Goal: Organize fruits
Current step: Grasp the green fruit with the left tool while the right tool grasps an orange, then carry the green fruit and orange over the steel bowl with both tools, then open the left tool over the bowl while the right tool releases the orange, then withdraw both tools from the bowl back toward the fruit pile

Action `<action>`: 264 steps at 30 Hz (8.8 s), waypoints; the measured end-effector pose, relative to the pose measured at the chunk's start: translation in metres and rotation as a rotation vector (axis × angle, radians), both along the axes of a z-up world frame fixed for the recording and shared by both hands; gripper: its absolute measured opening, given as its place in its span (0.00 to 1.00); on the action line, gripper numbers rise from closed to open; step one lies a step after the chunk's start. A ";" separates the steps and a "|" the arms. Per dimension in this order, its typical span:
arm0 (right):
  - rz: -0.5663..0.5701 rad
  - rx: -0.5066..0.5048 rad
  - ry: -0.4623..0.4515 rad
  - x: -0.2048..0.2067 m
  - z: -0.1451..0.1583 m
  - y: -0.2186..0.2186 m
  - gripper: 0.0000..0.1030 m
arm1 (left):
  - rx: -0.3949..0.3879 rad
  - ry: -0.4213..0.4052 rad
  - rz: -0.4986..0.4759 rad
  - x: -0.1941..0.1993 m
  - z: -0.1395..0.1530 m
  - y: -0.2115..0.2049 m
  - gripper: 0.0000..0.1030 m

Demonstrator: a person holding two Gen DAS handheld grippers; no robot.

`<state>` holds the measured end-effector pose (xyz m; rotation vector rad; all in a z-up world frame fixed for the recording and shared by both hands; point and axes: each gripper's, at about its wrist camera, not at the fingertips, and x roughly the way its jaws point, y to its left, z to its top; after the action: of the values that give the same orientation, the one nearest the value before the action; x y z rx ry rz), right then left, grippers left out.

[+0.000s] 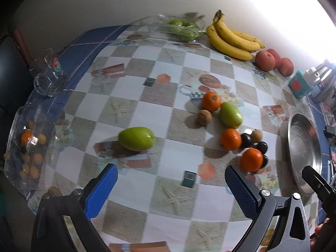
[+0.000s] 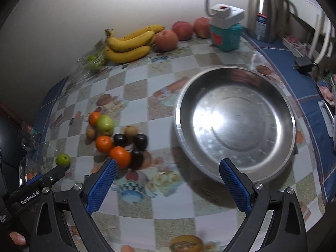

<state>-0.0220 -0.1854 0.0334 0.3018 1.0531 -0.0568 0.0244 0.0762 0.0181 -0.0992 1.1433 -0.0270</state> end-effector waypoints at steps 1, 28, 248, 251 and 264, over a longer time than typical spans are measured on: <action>0.012 0.005 0.004 0.002 -0.001 0.005 0.95 | 0.006 -0.002 0.005 0.002 0.000 0.004 1.00; 0.152 0.021 0.069 0.051 -0.022 0.056 0.95 | 0.064 0.107 -0.016 0.050 -0.037 0.048 1.00; -0.209 -0.081 0.070 0.047 -0.007 -0.107 0.97 | 0.051 0.065 0.169 0.062 -0.001 -0.105 1.00; -0.168 -0.086 0.060 0.048 -0.006 -0.092 0.97 | 0.059 0.051 0.184 0.059 0.003 -0.094 1.00; -0.036 0.005 0.006 0.048 -0.002 -0.040 0.97 | 0.088 -0.016 0.233 0.047 0.020 -0.047 1.00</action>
<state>0.0257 -0.2252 0.0318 0.3256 1.0539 -0.0870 0.0715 0.0294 0.0382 -0.1532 1.1093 0.2284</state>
